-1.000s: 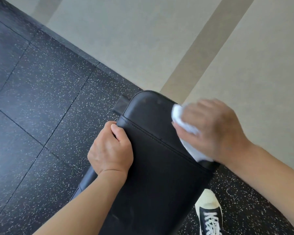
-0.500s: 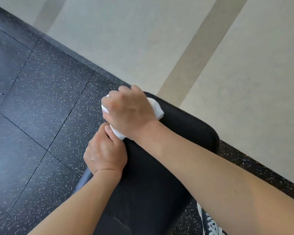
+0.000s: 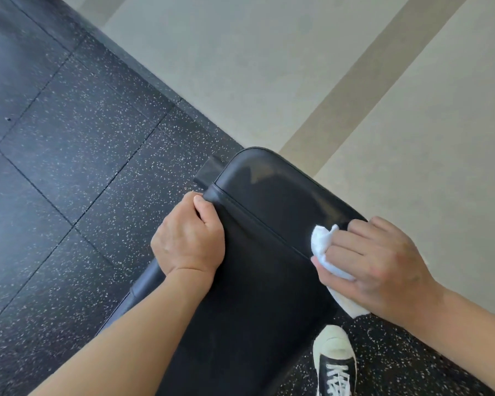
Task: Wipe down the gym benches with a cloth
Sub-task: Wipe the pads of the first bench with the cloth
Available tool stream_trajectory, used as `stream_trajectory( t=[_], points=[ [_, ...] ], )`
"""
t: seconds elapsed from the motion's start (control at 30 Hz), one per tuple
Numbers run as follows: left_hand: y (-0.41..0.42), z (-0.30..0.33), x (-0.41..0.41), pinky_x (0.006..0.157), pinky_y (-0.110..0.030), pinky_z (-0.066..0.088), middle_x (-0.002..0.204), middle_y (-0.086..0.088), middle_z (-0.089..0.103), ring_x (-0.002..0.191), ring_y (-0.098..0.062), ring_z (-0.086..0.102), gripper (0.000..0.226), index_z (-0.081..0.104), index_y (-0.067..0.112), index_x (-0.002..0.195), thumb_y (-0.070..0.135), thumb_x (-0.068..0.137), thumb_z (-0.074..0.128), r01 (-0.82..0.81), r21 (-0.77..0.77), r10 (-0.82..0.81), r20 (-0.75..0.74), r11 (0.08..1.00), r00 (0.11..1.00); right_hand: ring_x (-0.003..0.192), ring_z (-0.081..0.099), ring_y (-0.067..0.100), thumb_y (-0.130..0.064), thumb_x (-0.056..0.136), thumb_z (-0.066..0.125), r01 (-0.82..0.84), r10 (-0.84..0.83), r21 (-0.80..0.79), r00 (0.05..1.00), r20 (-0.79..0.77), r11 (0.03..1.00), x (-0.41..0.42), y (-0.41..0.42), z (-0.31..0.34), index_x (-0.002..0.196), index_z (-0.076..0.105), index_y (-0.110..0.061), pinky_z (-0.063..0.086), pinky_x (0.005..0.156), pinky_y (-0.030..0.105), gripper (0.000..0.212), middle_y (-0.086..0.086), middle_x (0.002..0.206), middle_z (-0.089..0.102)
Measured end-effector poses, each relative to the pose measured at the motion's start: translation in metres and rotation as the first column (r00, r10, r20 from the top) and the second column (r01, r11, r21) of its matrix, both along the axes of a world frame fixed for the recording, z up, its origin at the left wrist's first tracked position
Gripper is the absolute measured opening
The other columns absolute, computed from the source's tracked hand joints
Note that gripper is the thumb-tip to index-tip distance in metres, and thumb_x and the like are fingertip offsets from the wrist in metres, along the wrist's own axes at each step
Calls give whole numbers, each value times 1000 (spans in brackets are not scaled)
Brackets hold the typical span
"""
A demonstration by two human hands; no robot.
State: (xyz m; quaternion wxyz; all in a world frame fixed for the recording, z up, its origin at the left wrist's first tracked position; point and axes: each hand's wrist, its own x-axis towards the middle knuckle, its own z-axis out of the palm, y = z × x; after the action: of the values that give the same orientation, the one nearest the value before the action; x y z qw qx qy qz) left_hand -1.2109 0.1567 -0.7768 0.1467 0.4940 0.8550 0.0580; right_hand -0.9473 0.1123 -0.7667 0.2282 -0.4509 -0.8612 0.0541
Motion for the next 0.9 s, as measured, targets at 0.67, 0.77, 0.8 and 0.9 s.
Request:
stream_trajectory(
  t=[0.67, 0.77, 0.8, 0.9],
  points=[
    [0, 4, 0, 64, -35, 29, 76, 8, 58, 71, -20, 49, 46, 56, 27, 87, 46, 95, 15, 24, -14, -23, 67, 1000, 998, 72, 50, 18, -55, 93, 53, -22, 18, -451, 1000, -13, 892, -117, 168, -1, 71, 47, -29, 32, 62, 31, 34, -5, 73, 52],
    [1, 5, -1, 65, -35, 34, 82, 7, 65, 79, -22, 60, 46, 60, 29, 92, 45, 96, 18, 32, -19, -31, 87, 999, 996, 68, 51, 14, -58, 95, 49, -28, -74, -568, 985, -155, 823, -68, 146, 9, 78, 45, -47, 37, 60, 33, 21, -8, 76, 50],
    [1, 5, -1, 65, -35, 37, 84, 7, 66, 81, -22, 62, 45, 62, 29, 94, 44, 96, 20, 33, -20, -31, 102, 999, 994, 71, 54, 13, -57, 97, 50, -26, -89, -588, 982, -167, 809, -59, 140, 9, 80, 46, -52, 40, 61, 33, 18, -10, 78, 52],
    [2, 5, -2, 66, -36, 47, 83, 8, 67, 80, -22, 65, 40, 65, 29, 94, 40, 97, 27, 27, -8, -25, 126, 1000, 992, 77, 56, 10, -58, 97, 49, -7, -113, -616, 981, -157, 788, -58, 135, 8, 88, 55, -49, 44, 64, 31, 14, -14, 83, 56]
  ],
)
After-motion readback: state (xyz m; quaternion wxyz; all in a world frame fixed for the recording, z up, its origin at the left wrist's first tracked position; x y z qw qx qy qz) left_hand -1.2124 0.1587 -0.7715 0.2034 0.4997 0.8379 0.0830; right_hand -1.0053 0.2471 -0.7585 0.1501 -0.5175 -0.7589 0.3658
